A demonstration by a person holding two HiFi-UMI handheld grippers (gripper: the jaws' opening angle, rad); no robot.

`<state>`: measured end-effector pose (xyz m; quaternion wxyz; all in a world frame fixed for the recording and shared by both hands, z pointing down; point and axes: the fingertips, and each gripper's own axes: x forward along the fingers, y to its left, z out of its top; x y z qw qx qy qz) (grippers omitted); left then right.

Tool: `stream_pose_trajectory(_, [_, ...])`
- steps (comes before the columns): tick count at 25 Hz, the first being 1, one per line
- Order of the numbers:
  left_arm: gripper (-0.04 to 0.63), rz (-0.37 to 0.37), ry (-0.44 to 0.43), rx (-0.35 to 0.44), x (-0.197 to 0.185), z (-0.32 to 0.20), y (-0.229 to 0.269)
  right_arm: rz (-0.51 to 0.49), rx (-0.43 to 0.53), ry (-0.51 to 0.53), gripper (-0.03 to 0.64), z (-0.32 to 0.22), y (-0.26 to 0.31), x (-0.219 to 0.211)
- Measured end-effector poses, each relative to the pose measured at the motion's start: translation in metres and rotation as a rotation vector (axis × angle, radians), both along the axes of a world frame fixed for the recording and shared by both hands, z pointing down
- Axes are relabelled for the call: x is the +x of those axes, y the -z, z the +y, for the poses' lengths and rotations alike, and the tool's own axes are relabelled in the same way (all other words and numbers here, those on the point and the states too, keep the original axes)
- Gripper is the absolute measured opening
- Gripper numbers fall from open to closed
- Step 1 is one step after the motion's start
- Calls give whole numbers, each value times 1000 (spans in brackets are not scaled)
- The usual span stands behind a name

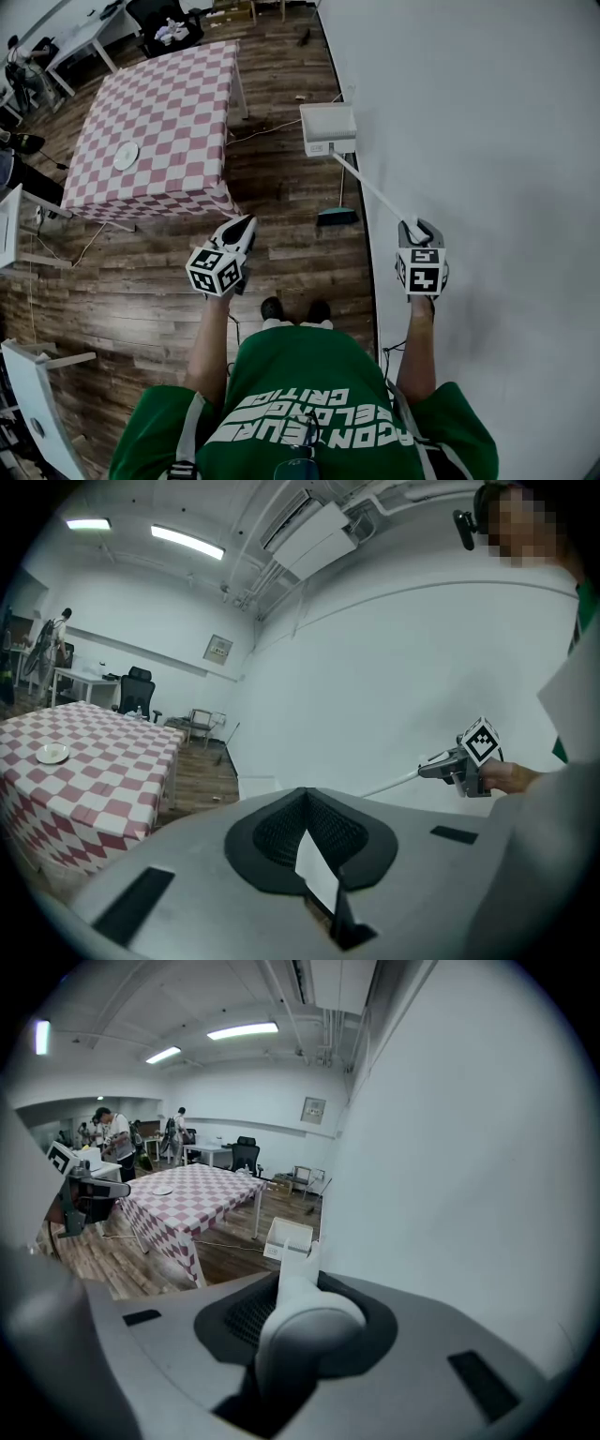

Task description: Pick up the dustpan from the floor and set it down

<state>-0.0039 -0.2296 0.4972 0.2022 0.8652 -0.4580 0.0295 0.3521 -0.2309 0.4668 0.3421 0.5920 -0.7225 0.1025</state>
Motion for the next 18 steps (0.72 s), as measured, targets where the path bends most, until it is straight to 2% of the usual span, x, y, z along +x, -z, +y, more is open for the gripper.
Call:
stream_pose_trajectory(10, [3,-11,58,-21,-6,18,-6,6,-72,69,114,0,-28,-8])
stream_pose_trajectory(18, [3,-15,169,-50,-18,44,-19,15,-176,159,114,-5,-76,-15])
